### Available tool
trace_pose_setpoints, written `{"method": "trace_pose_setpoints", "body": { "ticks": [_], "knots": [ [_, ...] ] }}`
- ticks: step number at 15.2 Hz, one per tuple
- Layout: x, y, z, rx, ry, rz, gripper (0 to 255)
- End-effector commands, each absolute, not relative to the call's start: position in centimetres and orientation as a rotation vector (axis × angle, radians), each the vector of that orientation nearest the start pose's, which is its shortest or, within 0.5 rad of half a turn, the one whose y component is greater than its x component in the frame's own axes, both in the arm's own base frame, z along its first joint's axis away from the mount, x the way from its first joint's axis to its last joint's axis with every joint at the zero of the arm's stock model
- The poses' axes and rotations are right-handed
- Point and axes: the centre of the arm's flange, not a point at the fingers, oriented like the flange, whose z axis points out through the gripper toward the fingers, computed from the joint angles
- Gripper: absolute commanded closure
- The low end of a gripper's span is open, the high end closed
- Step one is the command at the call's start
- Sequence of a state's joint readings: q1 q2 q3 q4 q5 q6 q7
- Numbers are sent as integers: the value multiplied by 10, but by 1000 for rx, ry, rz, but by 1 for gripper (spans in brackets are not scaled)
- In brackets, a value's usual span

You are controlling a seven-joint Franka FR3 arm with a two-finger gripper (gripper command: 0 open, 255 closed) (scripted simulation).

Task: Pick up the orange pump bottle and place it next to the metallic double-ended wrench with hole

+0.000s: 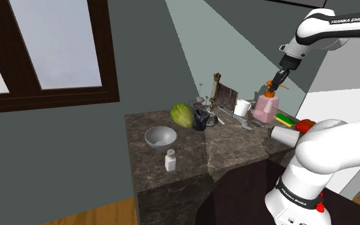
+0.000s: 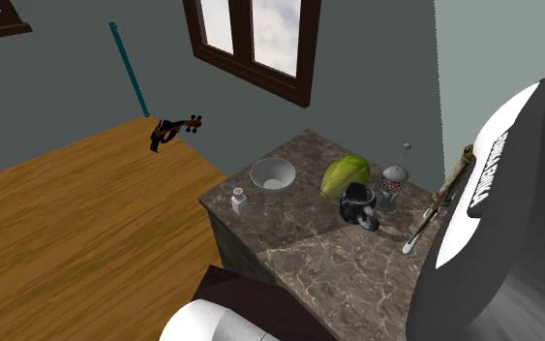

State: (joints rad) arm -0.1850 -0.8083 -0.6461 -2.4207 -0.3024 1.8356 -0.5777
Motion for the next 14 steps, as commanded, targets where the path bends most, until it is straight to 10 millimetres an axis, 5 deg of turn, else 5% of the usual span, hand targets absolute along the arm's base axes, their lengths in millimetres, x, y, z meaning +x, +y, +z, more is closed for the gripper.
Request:
{"method": "trace_pose_setpoints", "body": {
  "ticks": [1, 14],
  "knots": [
    [204, -311, 514, -3073, 78, -291, 255],
    [204, -311, 446, -3073, 78, -291, 255]
  ]
}}
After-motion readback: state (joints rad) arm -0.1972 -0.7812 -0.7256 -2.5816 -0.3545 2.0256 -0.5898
